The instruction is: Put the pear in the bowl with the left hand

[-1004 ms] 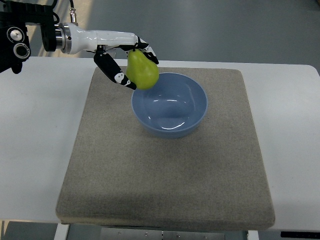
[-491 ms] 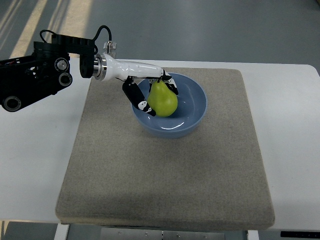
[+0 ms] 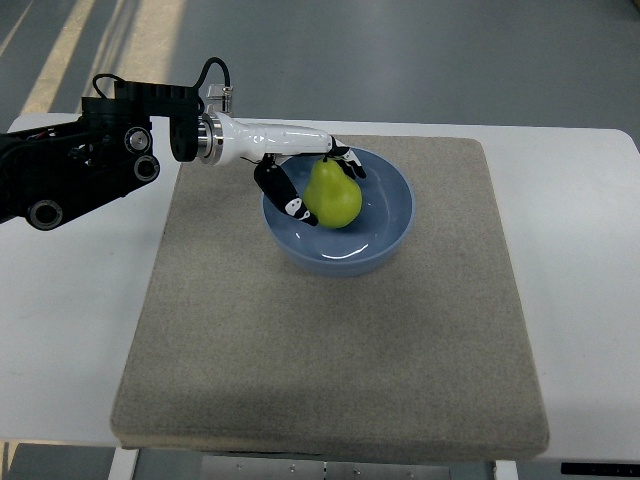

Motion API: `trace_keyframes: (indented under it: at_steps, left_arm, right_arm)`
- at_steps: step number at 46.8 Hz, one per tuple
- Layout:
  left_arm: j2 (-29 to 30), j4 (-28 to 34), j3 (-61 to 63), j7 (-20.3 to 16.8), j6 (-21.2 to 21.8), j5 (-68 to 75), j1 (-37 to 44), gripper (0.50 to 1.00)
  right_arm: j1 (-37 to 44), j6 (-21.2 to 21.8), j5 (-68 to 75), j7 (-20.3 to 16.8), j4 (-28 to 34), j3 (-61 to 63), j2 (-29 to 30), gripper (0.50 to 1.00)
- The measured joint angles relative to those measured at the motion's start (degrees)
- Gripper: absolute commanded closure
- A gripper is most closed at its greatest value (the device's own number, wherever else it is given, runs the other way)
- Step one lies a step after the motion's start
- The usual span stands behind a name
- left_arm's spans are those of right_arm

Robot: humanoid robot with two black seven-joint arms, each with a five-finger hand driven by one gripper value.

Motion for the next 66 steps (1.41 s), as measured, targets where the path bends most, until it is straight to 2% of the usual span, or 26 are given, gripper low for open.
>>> trace_keyframes:
  at_steps: [10, 19, 32, 42, 46, 57, 66]
  left_arm:
    - [0.3, -0.1, -1.3, 0.0, 0.3, -4.0, 0.8, 0.506]
    - [1.5, 2.4, -7.9, 0.0, 0.3, -17.8, 0.9, 0.506]
    - [10.2, 6.2, -15.0, 0.0, 0.3, -40.7, 2.6, 0.506]
    - [14.7, 14.1, -15.4, 0.1, -0.7, -61.2, 6.9, 0.506]
    - [14.7, 18.0, -15.3, 0.3, -2.8, -67.6, 9.7, 0.506]
    - [13.6, 24.7, -15.2, 1.0, -12.9, -78.4, 17.5, 0.506]
    - [10.9, 27.6, -15.2, 4.8, -13.9, -81.9, 21.4, 0.504]
  right_arm:
    - [0.0, 0.0, 0.0, 0.0, 0.0, 0.0, 0.0, 0.576]
    - [0.0, 0.0, 0.0, 0.0, 0.0, 0.0, 0.0, 0.574]
    - [0.0, 0.0, 0.0, 0.0, 0.0, 0.0, 0.0, 0.576]
    - [0.0, 0.0, 0.0, 0.0, 0.0, 0.0, 0.0, 0.576]
    - [0.0, 0.0, 0.0, 0.0, 0.0, 0.0, 0.0, 0.574]
    - [0.0, 0.0, 0.0, 0.0, 0.0, 0.0, 0.0, 0.574]
    - [0.0, 0.0, 0.0, 0.0, 0.0, 0.0, 0.0, 0.576]
